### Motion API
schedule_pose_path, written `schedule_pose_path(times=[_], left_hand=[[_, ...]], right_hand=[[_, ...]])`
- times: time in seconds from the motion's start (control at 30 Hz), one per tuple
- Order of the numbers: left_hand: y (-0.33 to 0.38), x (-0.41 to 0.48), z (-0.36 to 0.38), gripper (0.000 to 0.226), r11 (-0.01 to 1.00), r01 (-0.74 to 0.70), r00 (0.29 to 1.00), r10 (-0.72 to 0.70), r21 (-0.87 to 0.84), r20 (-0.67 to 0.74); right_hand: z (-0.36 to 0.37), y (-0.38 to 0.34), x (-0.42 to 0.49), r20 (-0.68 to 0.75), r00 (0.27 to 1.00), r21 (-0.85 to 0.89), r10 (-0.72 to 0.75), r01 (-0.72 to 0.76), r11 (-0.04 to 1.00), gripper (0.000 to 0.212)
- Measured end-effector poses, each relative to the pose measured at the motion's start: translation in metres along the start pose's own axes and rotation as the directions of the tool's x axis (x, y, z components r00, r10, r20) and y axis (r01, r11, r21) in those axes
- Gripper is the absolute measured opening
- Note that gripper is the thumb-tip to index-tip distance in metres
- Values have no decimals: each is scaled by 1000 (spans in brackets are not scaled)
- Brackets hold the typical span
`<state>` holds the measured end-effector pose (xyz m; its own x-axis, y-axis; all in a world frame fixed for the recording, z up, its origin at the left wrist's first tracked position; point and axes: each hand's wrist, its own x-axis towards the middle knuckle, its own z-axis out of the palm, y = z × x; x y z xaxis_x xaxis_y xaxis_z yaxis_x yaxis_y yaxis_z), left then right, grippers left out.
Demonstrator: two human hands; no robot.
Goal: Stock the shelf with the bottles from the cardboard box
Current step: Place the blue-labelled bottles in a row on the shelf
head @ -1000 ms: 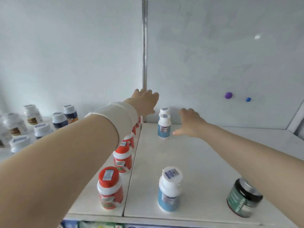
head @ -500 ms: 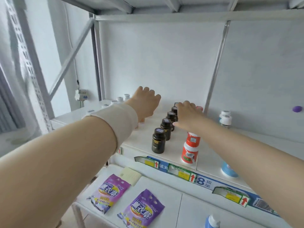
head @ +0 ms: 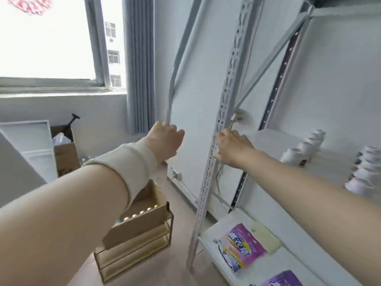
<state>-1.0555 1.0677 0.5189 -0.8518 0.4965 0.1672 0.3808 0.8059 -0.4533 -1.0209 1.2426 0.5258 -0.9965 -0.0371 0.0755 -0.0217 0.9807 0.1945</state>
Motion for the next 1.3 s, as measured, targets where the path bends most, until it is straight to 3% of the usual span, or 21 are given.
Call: schedule_pose_path(times=[0.2,0.43,0.7,1.0,1.13,1.3], left_hand=[[-79,4,129,45,988,137,968,-117,-76,221],[-116,46,296,48,971,216,871,-143,-104,470],[-120,58,456,31,922,325,705,-88,-210,703],[-123,62,589,38,836,461,514,23,-299,857],[-118,71,640,43,756,568,407,85,-325,910],[-110,87,712,49,722,608,347,132,-330,929]], right_hand=[[65,-112,102,79,974,-3,-214,215,977,55],[187,-189,223,211,904,28,-371,374,927,55],[324,-256,309,461,717,129,-523,529,839,49],[428,-331,351,618,534,227,-577,581,782,49],[472,-356,368,697,496,273,-518,485,831,51],[534,-391,403,736,442,370,-513,371,852,56]])
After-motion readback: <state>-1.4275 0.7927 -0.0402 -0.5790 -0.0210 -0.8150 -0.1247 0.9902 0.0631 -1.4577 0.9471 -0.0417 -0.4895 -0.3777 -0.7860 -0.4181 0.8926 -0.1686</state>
